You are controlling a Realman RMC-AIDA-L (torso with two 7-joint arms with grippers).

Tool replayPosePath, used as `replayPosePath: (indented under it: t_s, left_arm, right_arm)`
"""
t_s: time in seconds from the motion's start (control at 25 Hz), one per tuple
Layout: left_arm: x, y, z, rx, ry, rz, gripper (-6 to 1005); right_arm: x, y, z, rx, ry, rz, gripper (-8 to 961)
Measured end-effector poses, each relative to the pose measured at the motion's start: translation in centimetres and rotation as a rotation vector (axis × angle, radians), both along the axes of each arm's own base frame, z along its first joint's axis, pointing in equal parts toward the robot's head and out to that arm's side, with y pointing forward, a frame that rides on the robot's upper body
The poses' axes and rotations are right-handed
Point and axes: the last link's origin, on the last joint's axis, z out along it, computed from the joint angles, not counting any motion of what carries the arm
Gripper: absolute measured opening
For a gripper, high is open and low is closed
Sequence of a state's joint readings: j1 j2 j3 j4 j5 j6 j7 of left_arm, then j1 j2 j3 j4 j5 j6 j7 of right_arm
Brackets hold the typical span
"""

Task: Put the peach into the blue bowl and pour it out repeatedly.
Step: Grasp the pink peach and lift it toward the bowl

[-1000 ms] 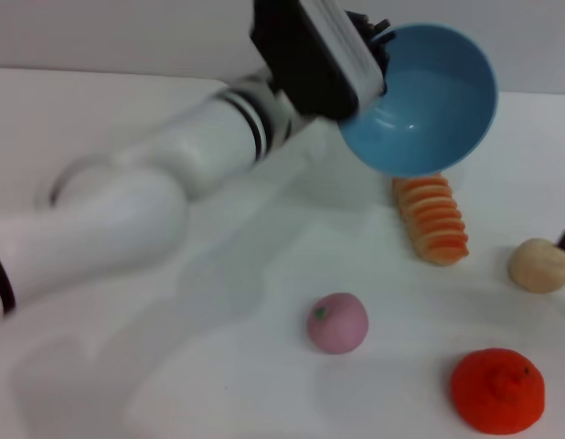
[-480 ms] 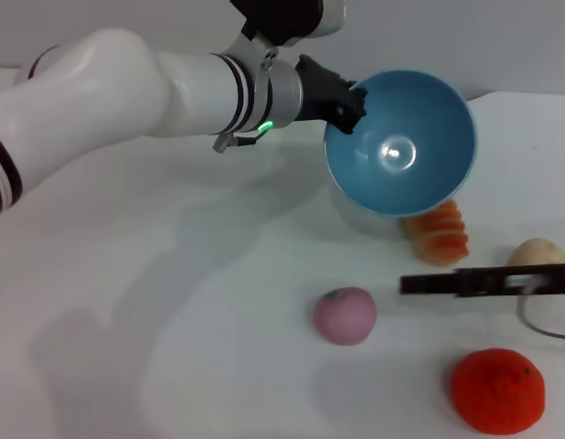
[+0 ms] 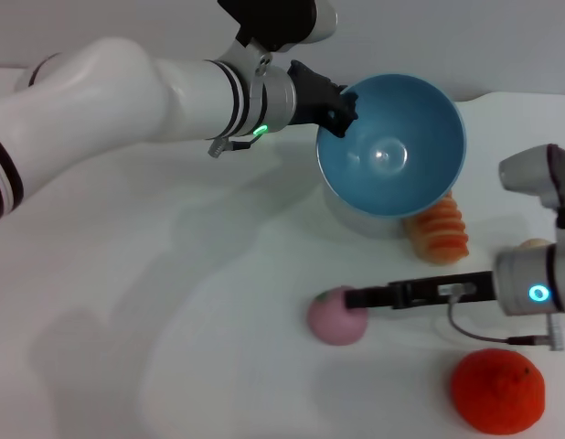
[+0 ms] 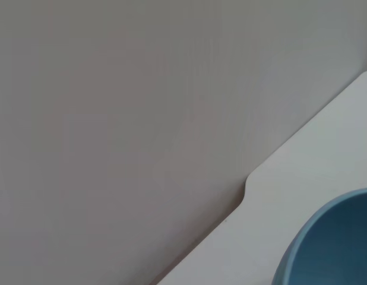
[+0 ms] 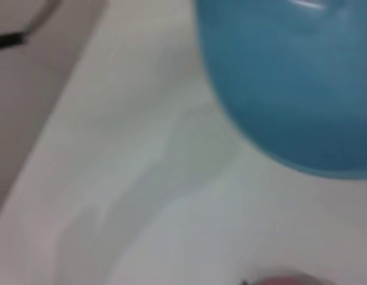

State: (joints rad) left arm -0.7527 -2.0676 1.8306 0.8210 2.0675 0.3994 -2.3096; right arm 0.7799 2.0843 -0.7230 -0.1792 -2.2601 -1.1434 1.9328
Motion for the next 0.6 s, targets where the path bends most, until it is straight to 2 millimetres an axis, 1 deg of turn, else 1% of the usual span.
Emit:
replayPosePath:
  t_s: [0.16, 0.44, 0.6]
  left_arm:
    - [0.01, -0.10, -0.16, 0.001, -0.002, 0.000, -2]
    - [-0.18, -0.24, -0.23, -0.006, -0.003, 0.006, -2]
    - [-0.30, -0.38, -0.36, -0.012, 0.001, 0.007, -1]
  right_arm:
    - [-0.51, -0.37, -0.73, 0.022, 0.045, 0.029, 425]
    - [0.05, -0.99, -1.06, -0.011, 0.005, 0.049, 391]
    - [0.06, -1.01, -0.96, -0.002, 0.013, 0.064, 371]
